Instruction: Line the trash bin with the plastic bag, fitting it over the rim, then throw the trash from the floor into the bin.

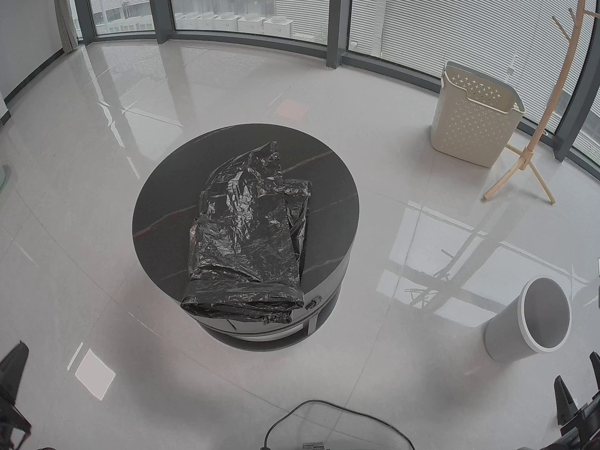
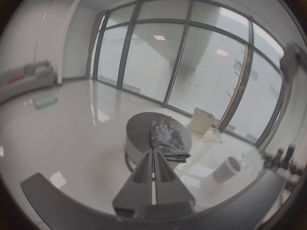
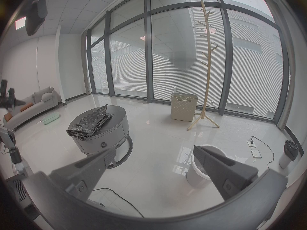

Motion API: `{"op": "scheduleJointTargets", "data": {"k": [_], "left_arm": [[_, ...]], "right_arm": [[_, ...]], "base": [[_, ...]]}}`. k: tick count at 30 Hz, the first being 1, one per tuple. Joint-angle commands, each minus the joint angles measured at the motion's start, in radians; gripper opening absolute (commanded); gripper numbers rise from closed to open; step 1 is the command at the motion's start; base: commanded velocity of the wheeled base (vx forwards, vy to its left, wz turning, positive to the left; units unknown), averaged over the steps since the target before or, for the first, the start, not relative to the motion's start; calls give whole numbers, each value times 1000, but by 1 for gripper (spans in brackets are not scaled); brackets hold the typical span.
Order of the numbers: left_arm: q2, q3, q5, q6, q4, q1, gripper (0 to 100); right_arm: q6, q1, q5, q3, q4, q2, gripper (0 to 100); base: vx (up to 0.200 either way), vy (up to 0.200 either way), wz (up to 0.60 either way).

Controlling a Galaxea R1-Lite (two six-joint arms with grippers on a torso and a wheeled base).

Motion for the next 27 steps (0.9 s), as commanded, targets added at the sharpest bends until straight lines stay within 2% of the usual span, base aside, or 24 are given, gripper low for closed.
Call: {"op": "scheduleJointTargets", "data": {"k": [1,2,3,4,6,7,10,12,13,15,16,19,24,27], "left_arm": [[659,-556,-146,-557,239,-196,0],[706,-598,-172,-686,279,-241,0],[728,-610,-201,-717,293,-246,0],[729,-611,-206,-720,294,-247,0],[752,-621,-348,-771,314,-262,0],[758,-622,-381,-800,313,-262,0],[809,-628,-417,-855,300,-267,0],[835,-628,-416,-857,291,-273,0],[864,-627,-416,-863,284,-288,100],[867,-627,-416,-863,282,-290,100],[923,-625,-408,-886,267,-316,100],[999,-610,-410,-915,230,-324,100],[1116,-568,-388,-916,83,-324,100],[1202,-538,-301,-916,-22,-324,100]], "right_arm": [[0,12,1,18,0,55,100],[0,15,1,18,0,88,100],[0,17,1,18,0,101,100],[0,17,1,18,0,103,100],[2,17,1,18,0,130,100],[2,17,1,18,0,138,100],[2,15,1,18,0,153,100],[2,15,1,18,0,157,100],[2,14,1,18,0,163,100],[2,14,1,18,0,164,100],[2,14,1,18,0,167,100],[2,14,1,18,0,181,100],[2,14,1,18,0,201,100],[2,12,1,18,0,215,100]], "base": [[0,0,0],[0,0,0],[0,0,0],[0,0,0],[0,0,0],[0,0,0],[0,0,0],[0,0,0],[0,0,0],[0,0,0],[0,0,0],[0,0,0],[0,0,0],[0,0,0]]}}
